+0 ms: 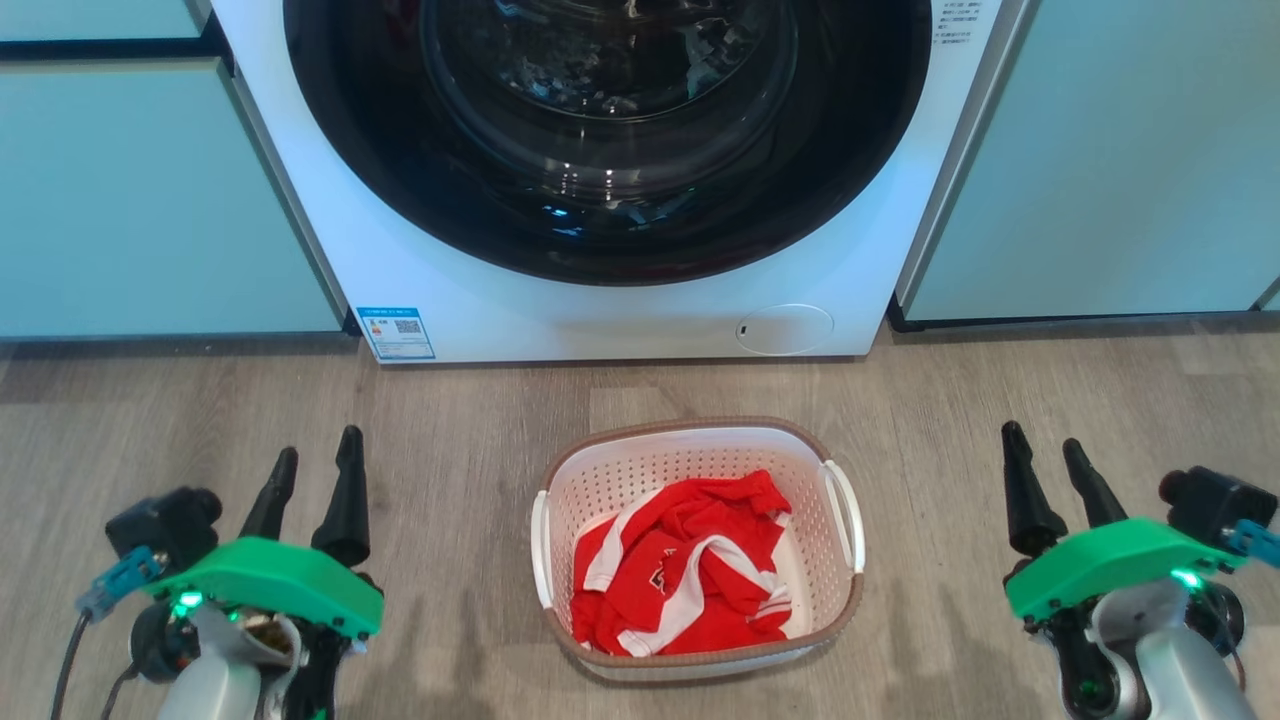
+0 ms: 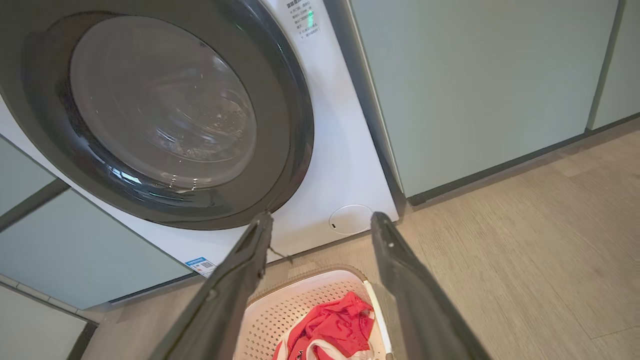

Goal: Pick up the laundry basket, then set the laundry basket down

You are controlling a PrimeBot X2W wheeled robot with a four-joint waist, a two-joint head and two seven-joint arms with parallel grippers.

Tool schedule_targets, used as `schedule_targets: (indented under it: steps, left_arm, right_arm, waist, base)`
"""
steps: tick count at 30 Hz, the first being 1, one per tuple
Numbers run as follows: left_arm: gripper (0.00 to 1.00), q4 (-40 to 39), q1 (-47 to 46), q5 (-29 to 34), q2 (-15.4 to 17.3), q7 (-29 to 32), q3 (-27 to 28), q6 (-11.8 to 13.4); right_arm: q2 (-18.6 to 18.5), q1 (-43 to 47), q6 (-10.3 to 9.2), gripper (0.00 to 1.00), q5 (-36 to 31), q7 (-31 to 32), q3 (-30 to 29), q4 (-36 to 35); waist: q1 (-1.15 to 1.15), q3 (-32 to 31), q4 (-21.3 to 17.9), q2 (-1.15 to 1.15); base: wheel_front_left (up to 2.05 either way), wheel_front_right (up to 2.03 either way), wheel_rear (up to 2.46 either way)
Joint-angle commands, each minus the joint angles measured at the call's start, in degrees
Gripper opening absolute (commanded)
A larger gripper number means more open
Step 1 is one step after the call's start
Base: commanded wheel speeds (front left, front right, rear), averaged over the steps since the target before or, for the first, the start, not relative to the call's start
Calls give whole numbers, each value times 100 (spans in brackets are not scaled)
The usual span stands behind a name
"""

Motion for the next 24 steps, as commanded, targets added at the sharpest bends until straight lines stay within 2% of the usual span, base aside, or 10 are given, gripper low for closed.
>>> schedule_targets:
  steps: [1, 24]
  left_arm:
    - [100, -244, -301, 183, 175, -69, 89, 43]
    - [100, -415, -347, 1619, 357, -244, -323, 350]
  right_arm:
    - [-105, -351, -5, 100, -192, -88, 109, -157]
    - [-100, -449, -7, 100, -1567, -474, 357, -74]
  waist:
    - [0, 8, 2, 0]
    - [0, 80, 6, 0]
  base:
    - [0, 0, 0]
    - [0, 0, 0]
